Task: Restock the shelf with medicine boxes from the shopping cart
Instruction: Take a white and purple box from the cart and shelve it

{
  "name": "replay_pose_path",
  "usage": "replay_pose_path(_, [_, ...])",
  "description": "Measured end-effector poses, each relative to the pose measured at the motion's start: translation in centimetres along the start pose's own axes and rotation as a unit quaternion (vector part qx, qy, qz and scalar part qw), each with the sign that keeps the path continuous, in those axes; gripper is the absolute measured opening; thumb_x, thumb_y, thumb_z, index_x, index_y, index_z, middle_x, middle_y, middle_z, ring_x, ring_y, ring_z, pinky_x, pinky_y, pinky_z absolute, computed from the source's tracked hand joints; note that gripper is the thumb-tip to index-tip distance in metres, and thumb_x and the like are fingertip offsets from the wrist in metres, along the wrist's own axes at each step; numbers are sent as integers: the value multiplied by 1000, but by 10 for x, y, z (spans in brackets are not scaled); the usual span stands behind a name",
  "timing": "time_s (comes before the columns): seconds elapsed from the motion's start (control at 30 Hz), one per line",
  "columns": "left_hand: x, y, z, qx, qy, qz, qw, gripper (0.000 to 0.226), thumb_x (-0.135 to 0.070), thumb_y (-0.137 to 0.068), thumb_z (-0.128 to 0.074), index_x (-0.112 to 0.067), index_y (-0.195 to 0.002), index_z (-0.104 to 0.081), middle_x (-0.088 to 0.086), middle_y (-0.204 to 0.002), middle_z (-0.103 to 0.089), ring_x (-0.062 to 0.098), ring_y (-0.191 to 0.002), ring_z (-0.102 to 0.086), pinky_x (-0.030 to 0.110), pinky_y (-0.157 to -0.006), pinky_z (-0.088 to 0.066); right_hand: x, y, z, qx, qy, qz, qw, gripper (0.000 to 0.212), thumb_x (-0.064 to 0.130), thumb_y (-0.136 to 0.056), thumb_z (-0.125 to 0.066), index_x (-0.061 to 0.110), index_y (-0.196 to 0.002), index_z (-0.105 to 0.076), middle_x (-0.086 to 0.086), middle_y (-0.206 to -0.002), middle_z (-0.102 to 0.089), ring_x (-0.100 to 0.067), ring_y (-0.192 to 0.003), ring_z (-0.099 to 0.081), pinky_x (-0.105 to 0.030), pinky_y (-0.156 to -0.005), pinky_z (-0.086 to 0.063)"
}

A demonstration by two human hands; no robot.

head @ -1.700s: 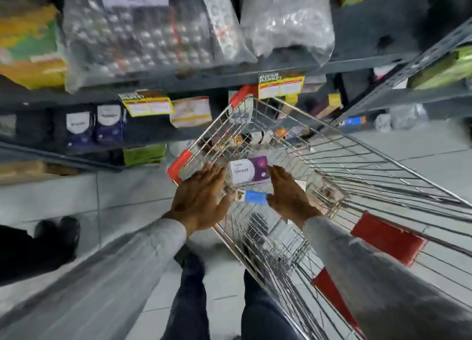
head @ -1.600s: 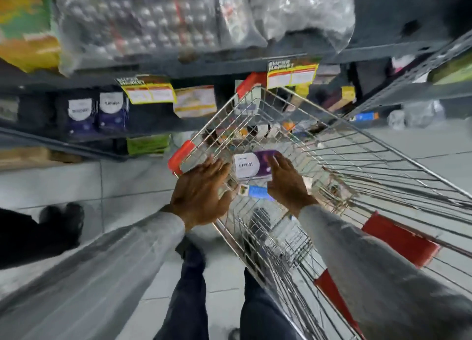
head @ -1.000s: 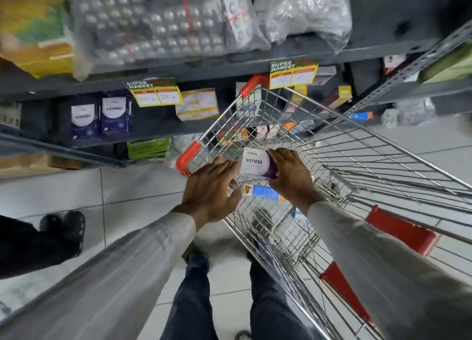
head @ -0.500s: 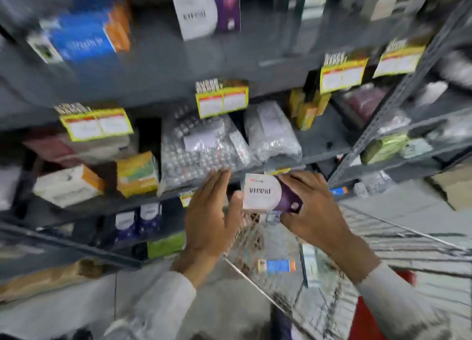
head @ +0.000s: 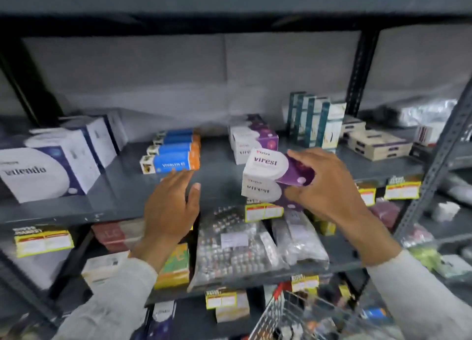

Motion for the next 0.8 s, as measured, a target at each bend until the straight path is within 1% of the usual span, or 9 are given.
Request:
replay_pose_path(0.13, [30,-15,-23,103,-47,49,992,57,-51,-98,-29,-21,-135,-58,5,-145,-58,29,-133,-54,48,-103,-48,-15,-58,-31,60,-7,-41,997,84,40,-58,-80,24,-138,-63,3,-123,-61,-20,-112,-58,-32,-92,-46])
replay_pose_path(0.2, [36,-16,-36,135,-74,46,987,64,-55,-97,-19,-22,-140,-53,5,-150,-54,28,-138,-49,49,-108,-45,-23,-75,-48,83,-10,-52,995,79,29,-66,-85,22,-141,-61,0,-130,-59,-20,-116,-57,-32,-93,-44])
replay_pose_path(0.33, [42,-18,-49,151,-113,32,982,78,-54,-94,-5,-16,-148,-47,6,-156,-46,23,-147,-38,42,-121,-30,-40,-90,-65,96,-24,-66,993,73,21,-73,-83,21,-142,-58,-2,-137,-56,-16,-111,-50,-31,-91,-40])
replay_pose_path(0.43, [39,-19,-49,153,-115,23,981,73,-48,-97,-10,-11,-149,-46,9,-157,-44,24,-147,-37,39,-123,-26,-47,-96,-72,109,-52,-74,990,69,15,-77,-80,21,-142,-58,-1,-137,-54,-16,-110,-49,-35,-96,-48])
replay_pose_path(0.5, [36,-19,-48,158,-117,20,980,69,-46,-99,-13,-10,-150,-44,10,-158,-42,24,-148,-36,38,-123,-23,-50,-98,-75,116,-66,-73,988,66,14,-79,-78,21,-142,-59,0,-140,-53,-19,-117,-51,-40,-101,-50])
replay_pose_path(0.6, [35,-17,-48,170,-120,21,978,63,-43,-104,-16,-11,-152,-41,9,-161,-38,23,-150,-33,38,-124,-21,-52,-98,-79,107,-61,-60,991,62,16,-81,-74,22,-141,-59,0,-143,-52,-22,-125,-51,-34,-96,-49])
replay_pose_path(0.7, [36,-17,-49,178,-111,24,977,61,-44,-106,-18,-13,-154,-38,7,-163,-34,22,-152,-28,38,-125,-20,-53,-94,-81,102,-55,-49,992,60,18,-88,-70,22,-145,-55,2,-147,-47,-17,-127,-47,-18,-80,-46])
replay_pose_path(0.73, [36,-16,-49,181,-110,26,977,61,-44,-106,-17,-13,-154,-37,6,-164,-32,22,-152,-27,38,-125,-20,-52,-92,-81,105,-51,-42,992,60,19,-90,-68,21,-148,-52,2,-149,-45,-15,-127,-45,-16,-77,-46])
replay_pose_path(0.8, [34,-17,-48,191,-109,32,975,59,-44,-106,-19,-14,-154,-37,6,-164,-31,23,-152,-27,39,-124,-19,-49,-88,-80,111,-45,-32,992,62,20,-93,-67,21,-151,-47,0,-154,-39,-14,-131,-42,-21,-84,-52])
Point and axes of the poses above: each hand's wrist, its own y-axis away from the middle knuckle, its own z-axis out of the back of the hand, x = y × z, the point moved 9 cm from there along -y, towards the middle knuckle
